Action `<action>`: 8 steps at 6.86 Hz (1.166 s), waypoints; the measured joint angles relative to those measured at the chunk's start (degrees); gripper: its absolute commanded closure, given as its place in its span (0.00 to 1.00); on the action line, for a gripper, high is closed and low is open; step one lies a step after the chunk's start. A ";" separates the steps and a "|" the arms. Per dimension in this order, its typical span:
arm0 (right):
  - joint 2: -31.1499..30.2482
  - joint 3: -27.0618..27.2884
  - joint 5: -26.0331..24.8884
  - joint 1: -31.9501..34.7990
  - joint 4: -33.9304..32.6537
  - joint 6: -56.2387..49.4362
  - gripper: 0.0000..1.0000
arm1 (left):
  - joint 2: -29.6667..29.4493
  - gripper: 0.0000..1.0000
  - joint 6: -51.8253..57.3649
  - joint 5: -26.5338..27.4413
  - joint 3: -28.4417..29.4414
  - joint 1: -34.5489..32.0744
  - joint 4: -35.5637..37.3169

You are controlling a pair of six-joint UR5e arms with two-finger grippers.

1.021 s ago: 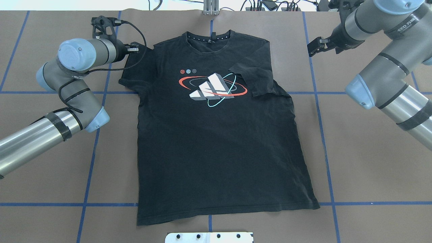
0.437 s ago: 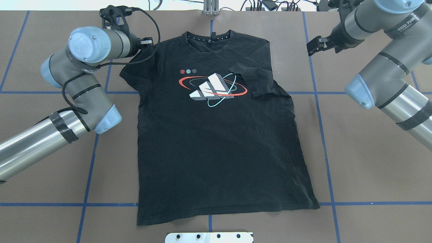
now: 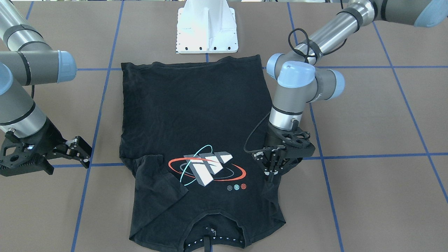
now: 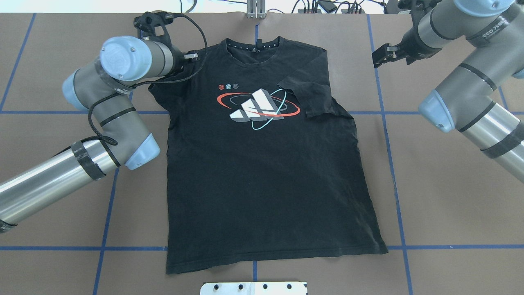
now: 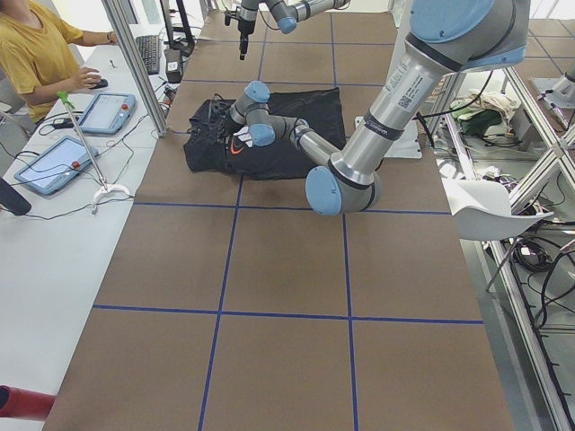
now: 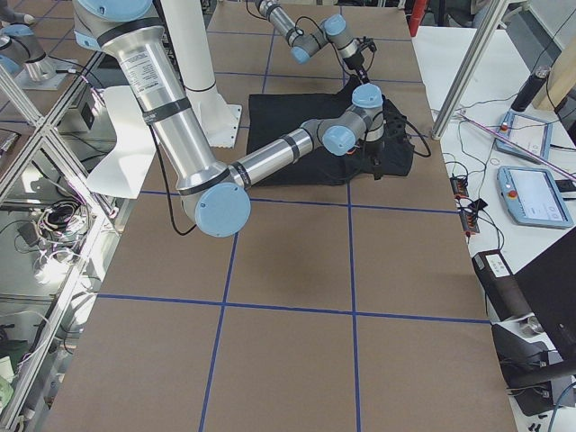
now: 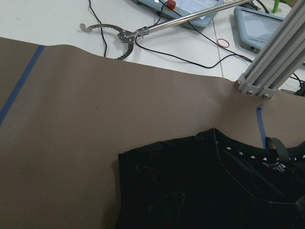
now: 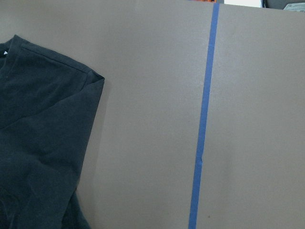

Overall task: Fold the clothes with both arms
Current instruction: 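Grasp the sleeve with the left gripper and fold it inward across the shirt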

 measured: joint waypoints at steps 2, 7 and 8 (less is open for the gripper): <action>-0.03 0.03 0.00 0.01 0.00 -0.06 0.00 | -3.75 1.00 -2.50 1.36 4.34 1.46 0.88; 0.05 -0.01 0.00 -0.06 0.00 -0.01 0.00 | -8.49 0.01 -6.56 1.75 10.29 2.94 0.46; 0.05 0.02 -0.02 -0.06 0.00 0.00 0.00 | -8.21 0.00 -6.37 1.75 10.20 3.39 -0.44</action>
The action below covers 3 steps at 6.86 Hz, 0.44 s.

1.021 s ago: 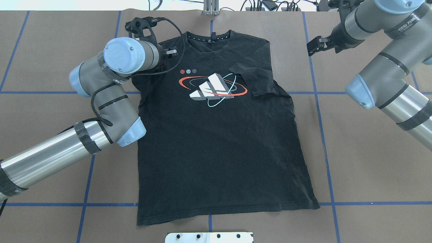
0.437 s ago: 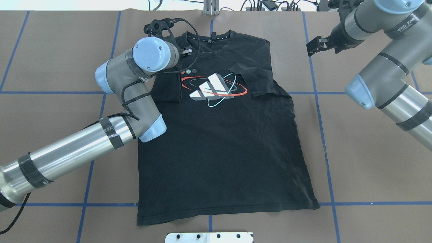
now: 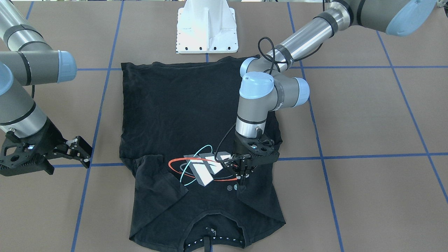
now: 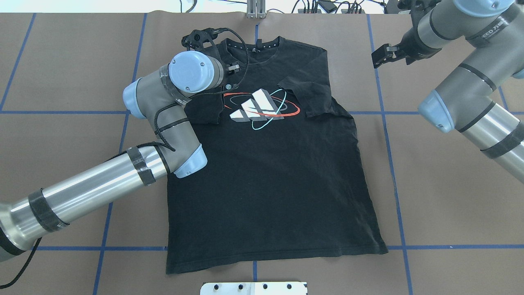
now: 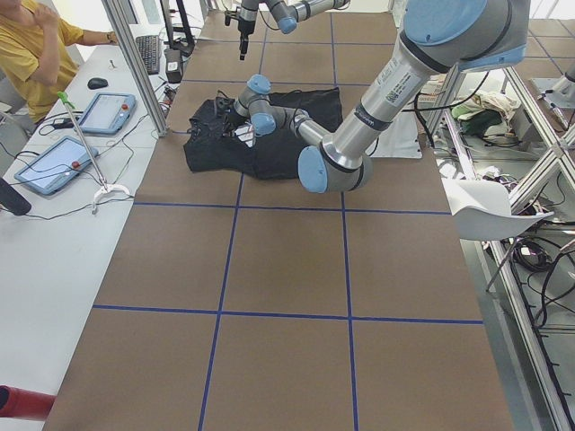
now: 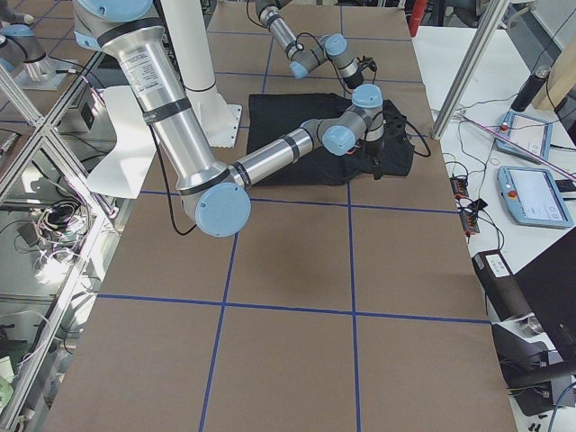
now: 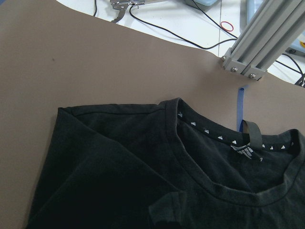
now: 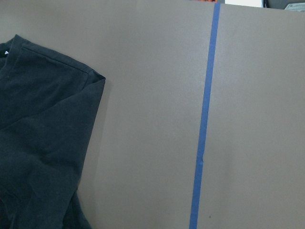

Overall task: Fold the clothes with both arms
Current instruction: 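Grasp the sleeve with the left gripper and fold it inward across the shirt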

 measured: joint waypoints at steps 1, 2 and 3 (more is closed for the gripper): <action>0.03 0.00 -0.06 0.00 0.00 0.00 0.00 | 1.35 0.00 0.56 -0.12 -1.02 0.21 -2.86; 0.09 0.13 -0.09 -0.03 0.00 0.36 0.00 | 4.06 0.00 2.85 -0.91 -5.03 0.10 -5.21; 0.13 0.71 -0.10 -0.33 0.02 2.04 0.00 | 7.98 0.00 7.78 -2.44 -13.30 -0.22 -2.64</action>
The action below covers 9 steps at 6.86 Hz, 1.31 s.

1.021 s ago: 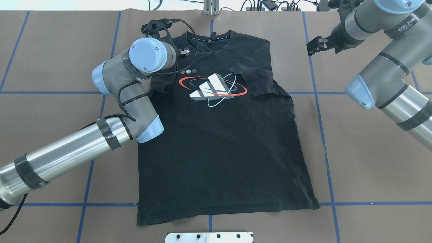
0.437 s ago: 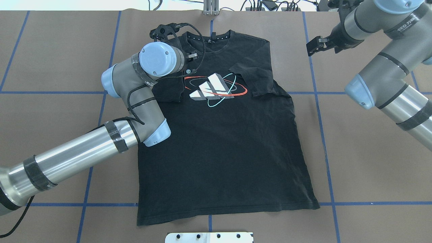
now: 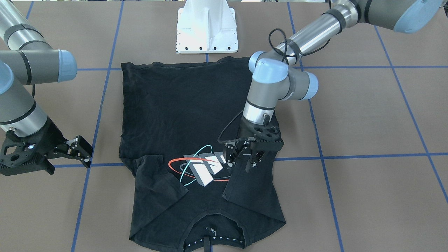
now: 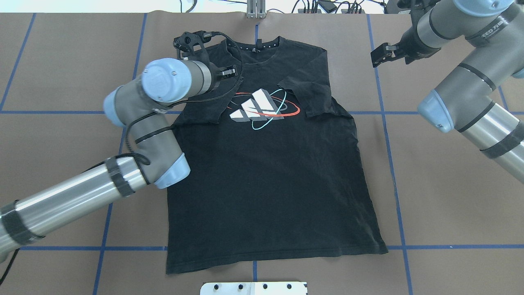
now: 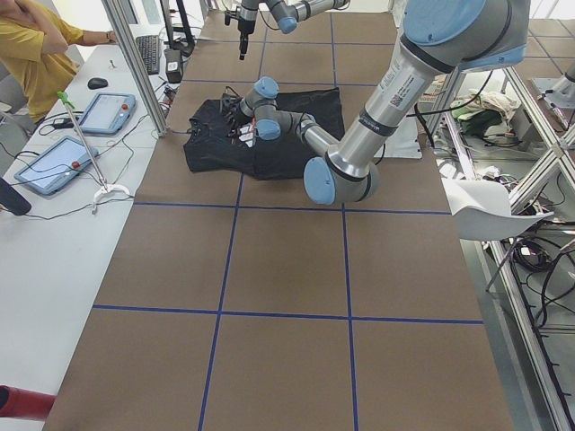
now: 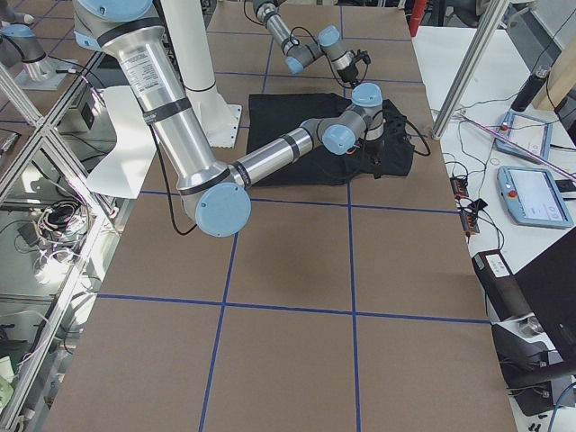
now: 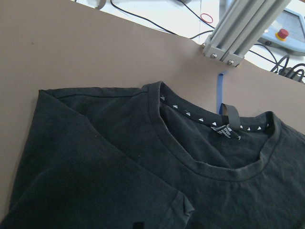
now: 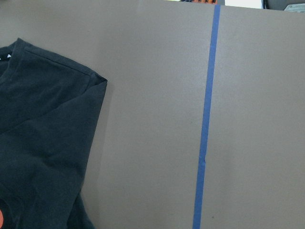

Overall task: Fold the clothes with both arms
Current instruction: 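Move both grippers to the shirt's hem corners nearest the robot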

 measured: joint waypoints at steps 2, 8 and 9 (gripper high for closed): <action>-1.12 4.70 -1.17 -2.66 -0.02 7.06 0.00 | 7.09 0.00 9.19 -3.92 -20.42 -0.30 17.64; -24.26 32.41 -19.05 -29.51 -0.33 30.25 0.00 | 20.28 0.00 -0.49 -7.81 -38.62 13.27 26.56; -26.70 33.71 -23.96 -35.09 -0.24 33.60 0.00 | 22.31 0.00 -2.91 -6.90 -39.87 16.80 26.49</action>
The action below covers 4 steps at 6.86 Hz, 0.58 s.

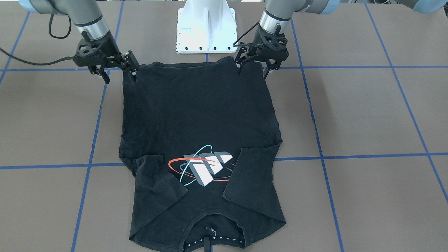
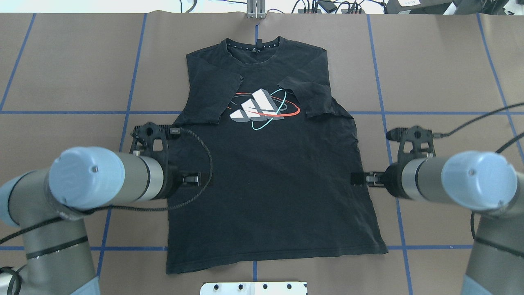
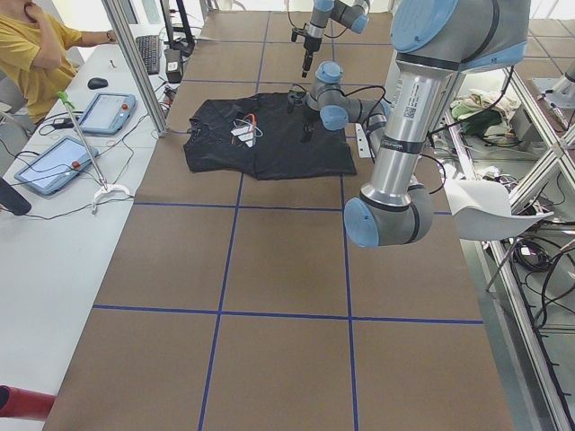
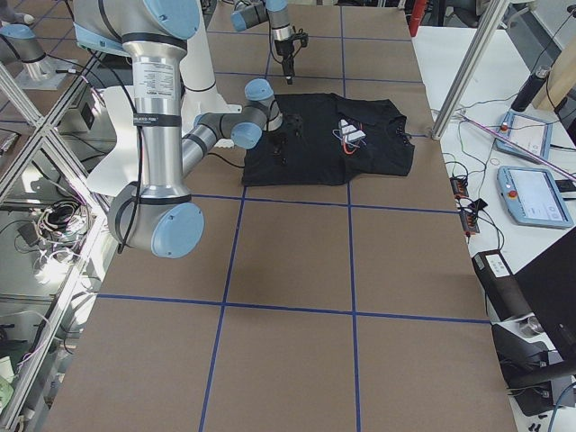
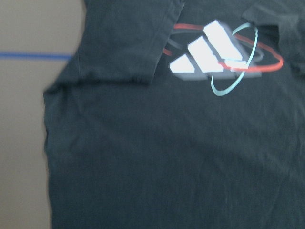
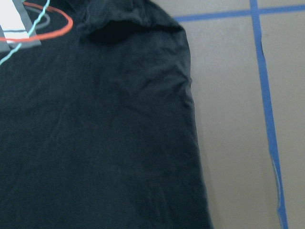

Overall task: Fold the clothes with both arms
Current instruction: 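Move both grippers to the shirt's hem corners nearest the robot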

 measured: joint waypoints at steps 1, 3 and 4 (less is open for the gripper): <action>-1.85 0.79 -4.54 -4.97 0.13 2.76 0.00 | 1.91 0.00 -2.67 1.39 -1.02 3.90 -0.05; -3.66 2.37 -9.97 -11.25 1.03 6.34 0.00 | 5.86 0.00 -8.02 4.52 -1.44 11.28 -1.53; -3.92 2.81 -11.22 -12.46 1.73 6.99 0.00 | 8.38 0.00 -10.13 6.25 -1.18 14.34 -3.85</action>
